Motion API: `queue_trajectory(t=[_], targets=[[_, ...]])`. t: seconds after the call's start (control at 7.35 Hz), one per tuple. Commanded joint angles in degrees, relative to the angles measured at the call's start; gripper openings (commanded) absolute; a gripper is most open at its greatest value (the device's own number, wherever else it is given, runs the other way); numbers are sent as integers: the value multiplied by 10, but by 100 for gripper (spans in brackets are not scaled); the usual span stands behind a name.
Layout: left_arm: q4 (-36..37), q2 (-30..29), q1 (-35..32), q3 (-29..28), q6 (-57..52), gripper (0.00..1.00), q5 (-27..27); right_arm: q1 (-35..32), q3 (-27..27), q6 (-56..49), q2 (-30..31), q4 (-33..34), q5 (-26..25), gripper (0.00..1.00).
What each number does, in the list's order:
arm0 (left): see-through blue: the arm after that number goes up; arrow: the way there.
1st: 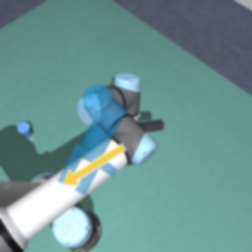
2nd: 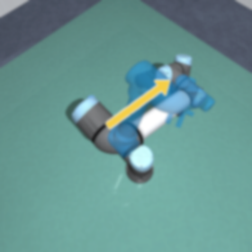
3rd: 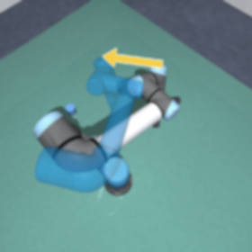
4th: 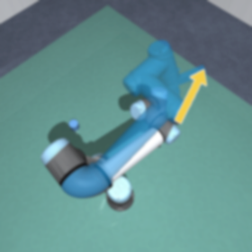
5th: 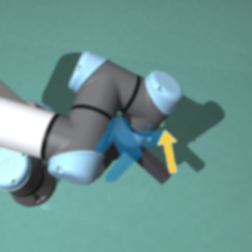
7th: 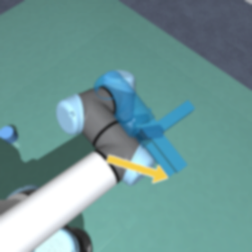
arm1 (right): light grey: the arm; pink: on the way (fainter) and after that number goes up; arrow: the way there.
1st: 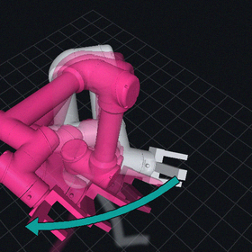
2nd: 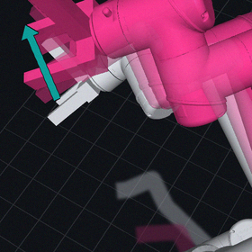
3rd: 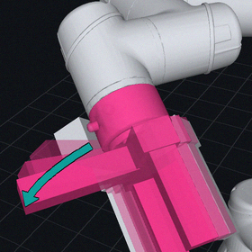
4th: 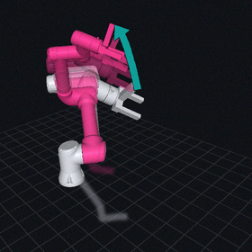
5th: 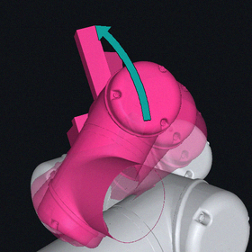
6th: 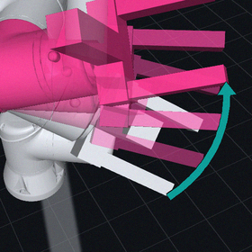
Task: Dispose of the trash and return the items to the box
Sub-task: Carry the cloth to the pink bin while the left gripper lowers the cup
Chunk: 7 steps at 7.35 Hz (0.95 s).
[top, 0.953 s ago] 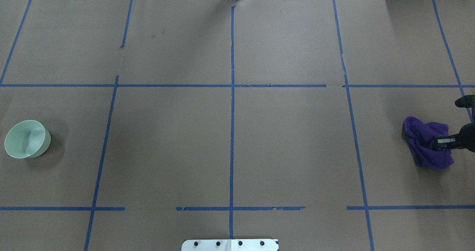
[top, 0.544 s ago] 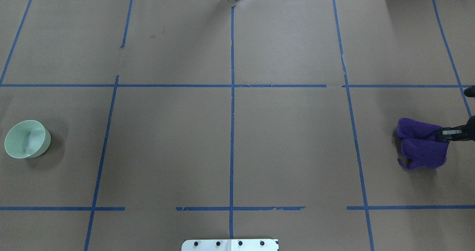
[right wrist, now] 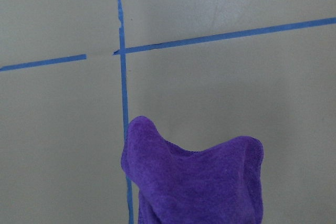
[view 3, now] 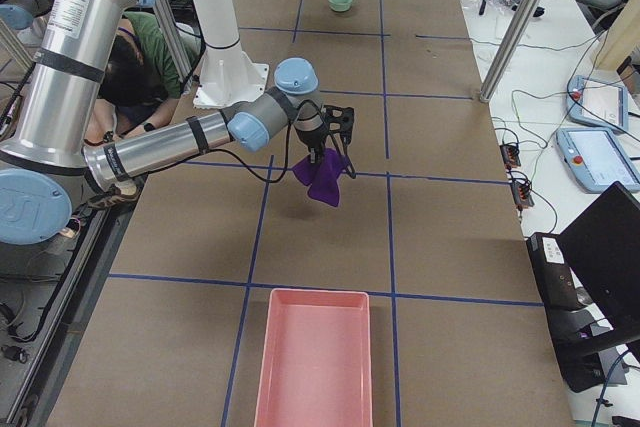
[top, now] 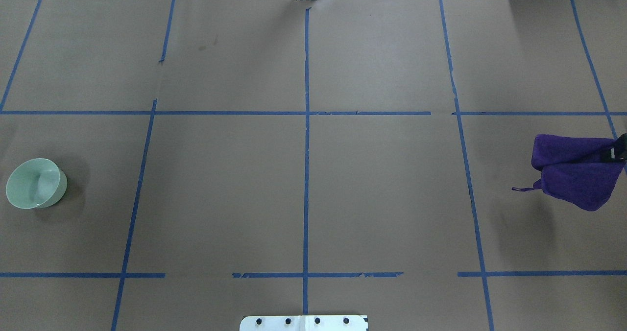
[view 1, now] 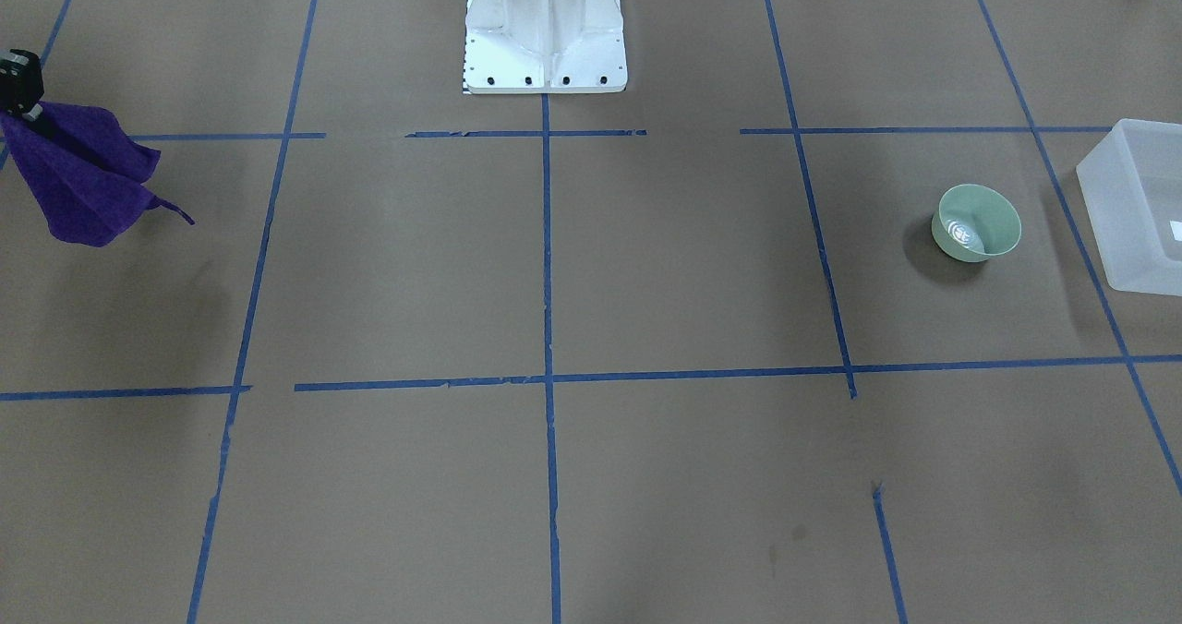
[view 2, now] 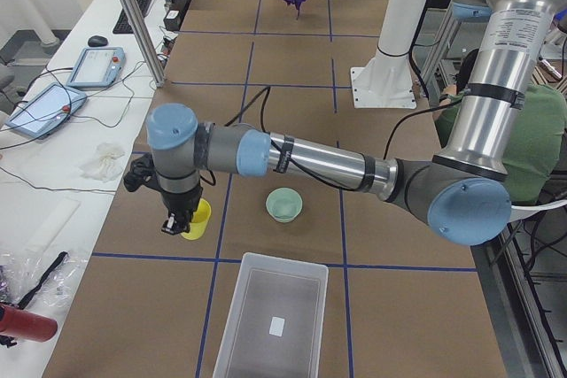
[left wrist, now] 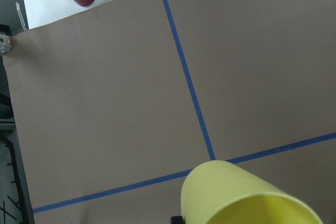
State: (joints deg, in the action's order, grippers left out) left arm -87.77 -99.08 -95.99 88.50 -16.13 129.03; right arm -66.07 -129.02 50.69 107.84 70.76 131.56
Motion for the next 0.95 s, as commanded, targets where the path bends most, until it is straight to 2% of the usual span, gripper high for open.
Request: queue_trajectory(t=[0.0,0.27,0.41,0.54,0.82], targets=[[-31,90,-2,10,1,0,3,-40,-56,-28,-19,111,21,0],[-52,155,-2,34,62,0,18,-97,-99,-168,-53,284,21,0],[-112,190,-2,30,92,0,18,-126,-99,-231,-68,338,21,0],[-173,207,1,18,140,0,23,-152,-98,-287,-75,371,21,0],[-197,213,7,-10,145,0,58,-215,-95,-383,-78,423,22,0]])
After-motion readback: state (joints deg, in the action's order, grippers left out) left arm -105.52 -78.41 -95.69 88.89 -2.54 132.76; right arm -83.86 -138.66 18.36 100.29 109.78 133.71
